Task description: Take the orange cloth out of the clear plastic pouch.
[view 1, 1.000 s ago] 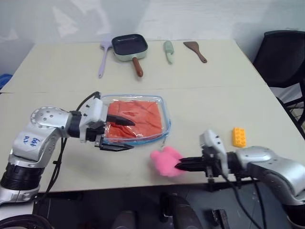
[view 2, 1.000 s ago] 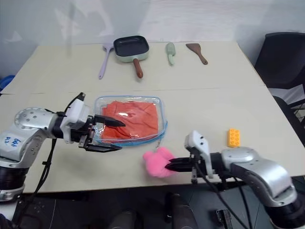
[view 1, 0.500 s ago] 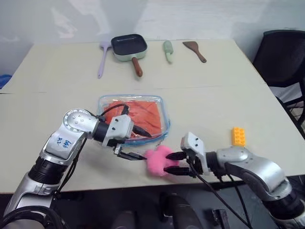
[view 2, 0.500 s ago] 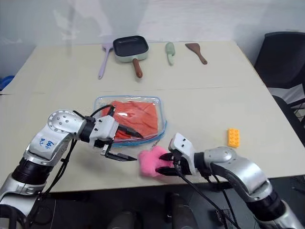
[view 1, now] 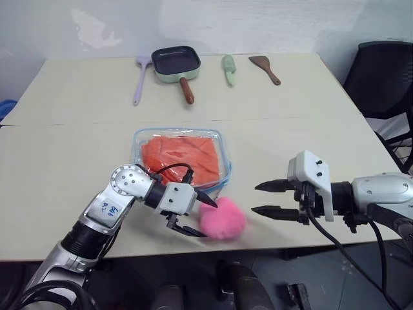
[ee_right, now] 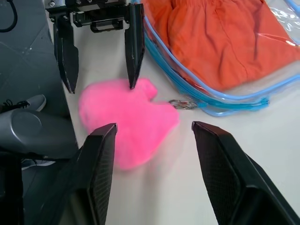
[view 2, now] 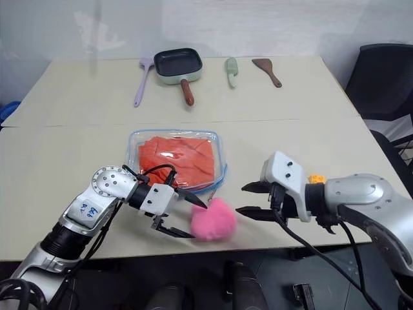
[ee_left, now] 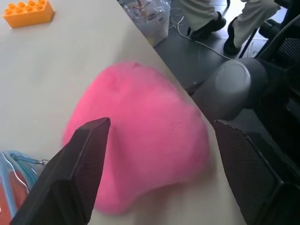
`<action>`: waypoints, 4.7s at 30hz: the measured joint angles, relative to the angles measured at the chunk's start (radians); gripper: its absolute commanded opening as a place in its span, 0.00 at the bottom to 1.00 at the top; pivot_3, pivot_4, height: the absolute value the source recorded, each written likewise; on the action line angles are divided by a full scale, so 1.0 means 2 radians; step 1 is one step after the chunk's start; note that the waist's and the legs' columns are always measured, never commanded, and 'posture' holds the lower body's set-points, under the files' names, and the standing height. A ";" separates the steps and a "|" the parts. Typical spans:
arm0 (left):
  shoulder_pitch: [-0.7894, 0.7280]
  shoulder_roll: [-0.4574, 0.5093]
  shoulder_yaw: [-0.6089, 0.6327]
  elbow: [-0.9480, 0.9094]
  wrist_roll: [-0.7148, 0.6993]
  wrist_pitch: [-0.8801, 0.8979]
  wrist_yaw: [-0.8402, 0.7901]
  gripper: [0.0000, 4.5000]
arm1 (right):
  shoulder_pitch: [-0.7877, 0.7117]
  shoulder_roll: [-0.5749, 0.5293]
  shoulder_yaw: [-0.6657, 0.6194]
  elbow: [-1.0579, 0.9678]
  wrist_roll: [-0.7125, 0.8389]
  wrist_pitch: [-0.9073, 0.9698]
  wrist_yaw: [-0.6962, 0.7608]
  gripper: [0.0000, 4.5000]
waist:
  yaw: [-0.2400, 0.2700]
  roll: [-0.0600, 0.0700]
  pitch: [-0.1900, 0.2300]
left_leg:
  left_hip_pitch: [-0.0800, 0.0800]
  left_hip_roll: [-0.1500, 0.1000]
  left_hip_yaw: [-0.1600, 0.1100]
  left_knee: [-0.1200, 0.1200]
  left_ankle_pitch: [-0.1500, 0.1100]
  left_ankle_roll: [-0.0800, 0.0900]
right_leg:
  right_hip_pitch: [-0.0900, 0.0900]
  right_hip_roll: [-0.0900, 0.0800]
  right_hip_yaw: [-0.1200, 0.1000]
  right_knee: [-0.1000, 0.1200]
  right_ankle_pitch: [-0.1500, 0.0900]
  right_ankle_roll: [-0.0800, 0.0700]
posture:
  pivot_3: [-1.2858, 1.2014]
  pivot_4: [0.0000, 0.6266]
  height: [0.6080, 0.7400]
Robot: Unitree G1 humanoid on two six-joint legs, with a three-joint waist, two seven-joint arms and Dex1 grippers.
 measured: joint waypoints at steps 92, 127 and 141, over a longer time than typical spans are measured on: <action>0.089 0.246 0.388 0.025 -0.278 0.353 0.047 0.86 | 0.083 0.011 0.008 0.140 -0.112 -0.329 0.119 0.90 | -0.001 0.001 0.001 | 0.001 0.000 0.000 -0.001 0.000 0.000 | 0.000 -0.003 -0.002 0.001 -0.001 -0.001 | 0.52 0.24 1.00; 0.004 0.106 0.084 0.095 0.093 -0.153 0.089 0.14 | 0.078 0.035 -0.019 0.046 -0.036 -0.194 0.024 0.91 | 0.000 0.001 0.001 | 0.001 0.001 0.001 0.000 -0.001 -0.001 | -0.001 0.001 0.000 0.001 -0.001 -0.001 | 0.52 0.24 1.00; -0.006 0.053 0.124 0.051 -0.051 0.103 0.101 0.00 | 0.078 0.054 -0.007 0.044 -0.053 -0.194 0.011 0.87 | 0.002 0.001 0.001 | 0.000 0.000 0.000 0.000 0.000 -0.001 | 0.000 0.000 0.000 0.001 -0.001 -0.001 | 0.52 0.24 1.00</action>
